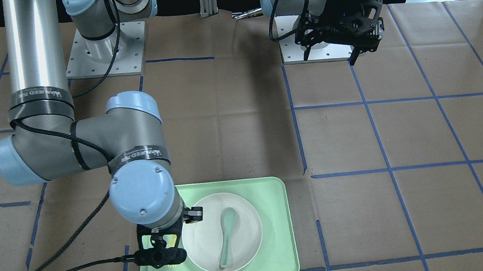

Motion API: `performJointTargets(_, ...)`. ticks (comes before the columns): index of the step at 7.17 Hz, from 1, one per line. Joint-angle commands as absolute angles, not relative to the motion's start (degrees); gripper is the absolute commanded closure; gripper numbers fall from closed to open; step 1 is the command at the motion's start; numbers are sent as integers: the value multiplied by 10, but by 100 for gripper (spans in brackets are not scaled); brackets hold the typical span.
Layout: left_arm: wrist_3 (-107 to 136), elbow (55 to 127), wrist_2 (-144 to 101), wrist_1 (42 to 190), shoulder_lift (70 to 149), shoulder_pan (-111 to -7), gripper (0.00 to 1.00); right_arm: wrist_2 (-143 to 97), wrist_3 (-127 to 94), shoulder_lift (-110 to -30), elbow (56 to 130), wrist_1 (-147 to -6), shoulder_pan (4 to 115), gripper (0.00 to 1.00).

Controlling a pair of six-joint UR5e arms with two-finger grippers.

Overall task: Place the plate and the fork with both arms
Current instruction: 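Lift the fork and carry it beside the plate on the tray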

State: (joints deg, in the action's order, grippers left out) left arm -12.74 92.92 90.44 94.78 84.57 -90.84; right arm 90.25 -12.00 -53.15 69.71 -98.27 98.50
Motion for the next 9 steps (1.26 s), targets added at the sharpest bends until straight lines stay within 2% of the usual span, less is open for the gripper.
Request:
performJointTargets(1, -127, 930, 904, 947, 847, -909, 0, 902, -99, -538, 774, -1093, 956, 99)
performJointTargets(5, -127, 934, 900, 947, 846, -909, 0, 894, -100, -490, 777, -1145, 961, 98)
performJointTargets(6, -128, 946, 901, 947, 839, -910, 0, 893, -100, -493, 776, -1144, 962, 85)
performJointTargets(7, -129, 956, 901, 946, 834, -909, 0, 893, -99, -497, 775, -1144, 963, 20)
performJointTargets(8, -129, 958, 902, 945, 833, -909, 0, 892, -98, -505, 775, -1138, 962, 0)
performJointTargets(9, -129, 959, 902, 943, 834, -909, 0, 894, -95, -521, 777, -1130, 962, 0)
